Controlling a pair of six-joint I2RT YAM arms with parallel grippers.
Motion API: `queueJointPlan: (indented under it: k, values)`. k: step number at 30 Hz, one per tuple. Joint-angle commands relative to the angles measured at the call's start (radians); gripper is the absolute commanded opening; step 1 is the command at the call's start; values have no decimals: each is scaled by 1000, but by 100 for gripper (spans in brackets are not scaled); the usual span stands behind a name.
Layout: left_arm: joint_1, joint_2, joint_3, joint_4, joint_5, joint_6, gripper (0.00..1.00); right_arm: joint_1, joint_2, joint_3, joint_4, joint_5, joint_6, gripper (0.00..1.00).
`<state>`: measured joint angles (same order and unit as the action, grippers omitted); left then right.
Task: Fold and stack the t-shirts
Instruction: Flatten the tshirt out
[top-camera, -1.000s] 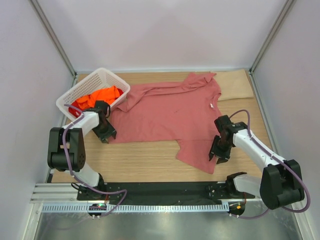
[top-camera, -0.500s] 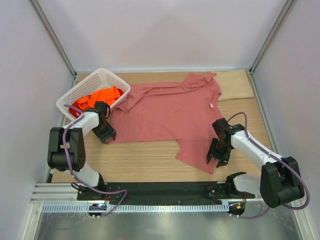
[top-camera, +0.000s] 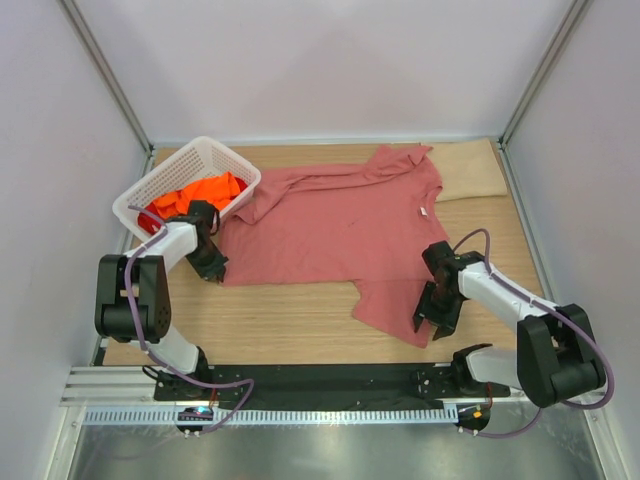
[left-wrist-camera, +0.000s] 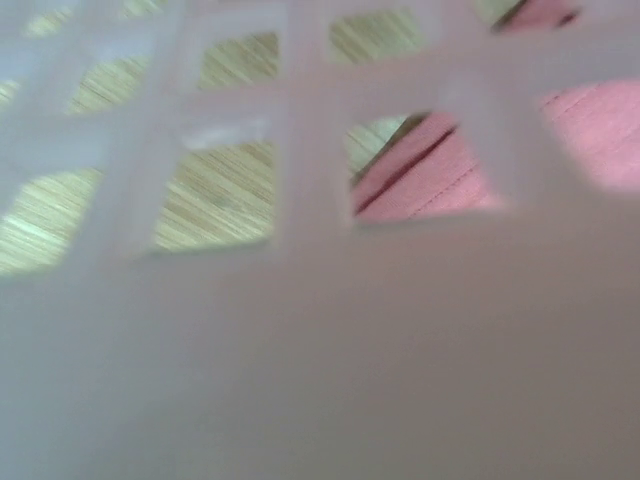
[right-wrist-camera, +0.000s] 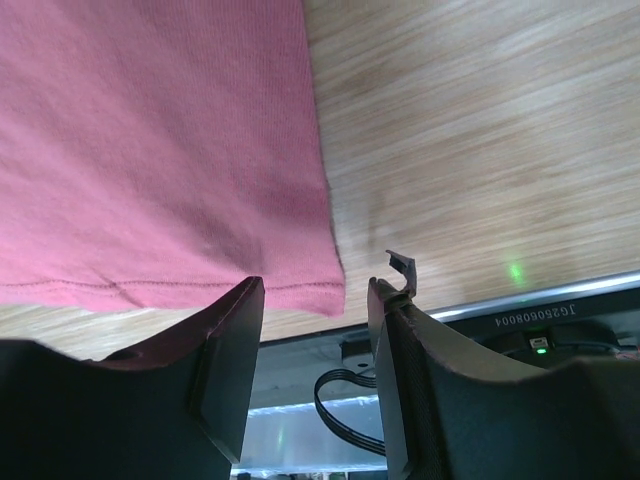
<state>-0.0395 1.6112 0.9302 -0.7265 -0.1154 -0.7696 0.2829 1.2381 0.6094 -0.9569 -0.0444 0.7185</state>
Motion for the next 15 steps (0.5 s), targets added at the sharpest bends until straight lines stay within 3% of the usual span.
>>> queueJointPlan:
  k: [1, 3, 15]
  values:
    - [4, -22, 44, -27, -58, 42, 8, 12, 20, -10, 47, -11, 32, 52]
    - [4, -33, 56, -42, -70, 64, 0, 15, 32, -19, 73, -23, 41, 52]
    - [-5, -135, 65, -57, -92, 125, 0, 16, 58, -45, 152, -6, 64, 51]
